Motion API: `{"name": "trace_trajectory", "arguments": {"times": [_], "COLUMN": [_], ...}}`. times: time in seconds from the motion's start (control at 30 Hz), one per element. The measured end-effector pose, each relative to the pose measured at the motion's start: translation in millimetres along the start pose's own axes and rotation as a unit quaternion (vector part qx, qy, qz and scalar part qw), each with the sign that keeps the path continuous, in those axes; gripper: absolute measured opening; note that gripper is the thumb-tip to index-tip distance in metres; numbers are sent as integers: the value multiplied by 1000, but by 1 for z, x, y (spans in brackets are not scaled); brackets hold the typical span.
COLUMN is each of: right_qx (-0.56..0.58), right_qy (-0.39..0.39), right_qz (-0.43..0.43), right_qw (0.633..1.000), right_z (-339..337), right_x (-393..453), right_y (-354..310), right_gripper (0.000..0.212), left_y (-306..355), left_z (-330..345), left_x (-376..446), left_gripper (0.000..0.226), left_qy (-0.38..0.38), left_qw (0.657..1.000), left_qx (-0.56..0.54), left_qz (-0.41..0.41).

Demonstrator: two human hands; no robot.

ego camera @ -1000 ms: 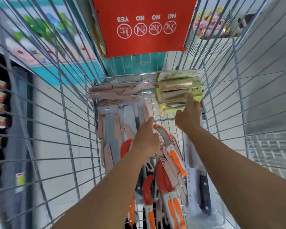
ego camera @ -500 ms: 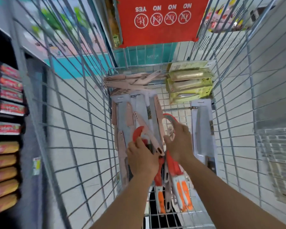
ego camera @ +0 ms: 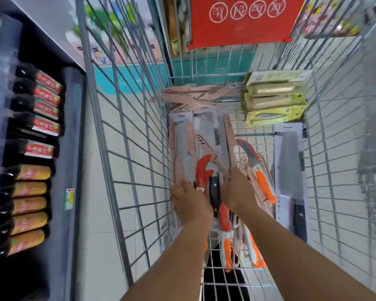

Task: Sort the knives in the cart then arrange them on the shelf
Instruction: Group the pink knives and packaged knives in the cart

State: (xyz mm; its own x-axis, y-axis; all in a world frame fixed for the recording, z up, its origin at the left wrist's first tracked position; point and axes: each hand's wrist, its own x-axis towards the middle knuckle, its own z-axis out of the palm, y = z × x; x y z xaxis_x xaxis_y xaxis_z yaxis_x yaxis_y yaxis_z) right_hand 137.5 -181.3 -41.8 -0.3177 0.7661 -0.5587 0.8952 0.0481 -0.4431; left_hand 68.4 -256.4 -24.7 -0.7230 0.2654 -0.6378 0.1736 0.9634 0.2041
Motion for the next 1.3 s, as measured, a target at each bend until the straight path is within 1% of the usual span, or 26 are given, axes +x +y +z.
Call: {"name": "trace_trajectory", "arguments": {"times": [0.07, 0.17, 0.3, 0.4, 0.47, 0.5, 0.57, 0.63, 0.67, 0.73, 0.77, 0.87, 0.93, 1.0, 1.03, 1.07, 1.1, 1.13, 1.17, 1.23, 1.3], "right_qx": [-18, -13, -13, -7, 5, 22, 74, 81, 86, 116, 130, 139, 133, 121, 100, 63, 11, -47, -104, -201, -271], "right_qy": [-11, -26, -42, -62, -89, -99, -83, -36, -21, -22, -31, -46, -50, -76, -86, -88, -82, -70, -56, -8, 33], "right_qz": [1, 0, -32, -51, -26, 0, 40, 19, 2, -31, -51, -121, -149, -181, -207, -233, -254, -268, -272, -284, -315], "right_qw": [1000, 1000, 999, 997, 996, 995, 993, 996, 996, 992, 990, 982, 979, 973, 969, 966, 964, 960, 955, 938, 909], "right_z": [-1, -8, -19, -28, -31, -32, -32, -35, -37, -40, -41, -48, -58, -71, -78, -85, -91, -98, -101, -105, -102], "right_x": [0, -2, 2, 7, 9, 10, 12, 13, 14, 19, 23, 33, 42, 53, 59, 66, 75, 85, 97, 123, 149], "right_y": [0, 0, -1, -3, -4, -5, -5, -7, -8, -14, -17, -31, -41, -53, -60, -67, -73, -80, -85, -95, -105], "right_gripper": [20, 22, 20, 15, 6, 3, 10, 19, 20, 13, 15, 17, 15, 13, 15, 17, 19, 23, 32, 45, 48], "left_y": [2, 5, 9, 9, 9, 11, 20, 37, 47, 68, 78, 103, 116, 124, 127, 128, 127, 124, 119, 106, 88], "left_z": [2, 1, 5, 1, -3, -7, -17, -29, -32, -38, -39, -44, -50, -54, -56, -57, -58, -58, -57, -51, -41], "left_x": [-2, -5, -3, 0, 0, -2, -4, -5, -1, 9, 16, 35, 45, 57, 61, 65, 70, 72, 73, 71, 67], "left_gripper": [47, 37, 31, 21, 19, 20, 22, 21, 18, 12, 15, 16, 17, 19, 17, 16, 19, 25, 31, 36, 40], "left_qy": [-10, 15, 47, 57, 59, 60, 79, 95, 87, 51, 28, -29, -54, -54, -50, -41, -26, -10, 8, 21, 23], "left_qw": [1000, 997, 998, 996, 994, 994, 989, 969, 953, 912, 891, 844, 811, 786, 781, 786, 808, 841, 871, 910, 951], "left_qx": [-21, -68, -31, -50, -77, -75, -114, -224, -288, -403, -447, -520, -565, -599, -607, -604, -579, -534, -488, -413, -307], "left_qz": [-15, -34, -17, -38, -46, -43, -43, -29, -26, -51, -74, -130, -139, -142, -137, -127, -106, -81, -56, -19, -6]}}
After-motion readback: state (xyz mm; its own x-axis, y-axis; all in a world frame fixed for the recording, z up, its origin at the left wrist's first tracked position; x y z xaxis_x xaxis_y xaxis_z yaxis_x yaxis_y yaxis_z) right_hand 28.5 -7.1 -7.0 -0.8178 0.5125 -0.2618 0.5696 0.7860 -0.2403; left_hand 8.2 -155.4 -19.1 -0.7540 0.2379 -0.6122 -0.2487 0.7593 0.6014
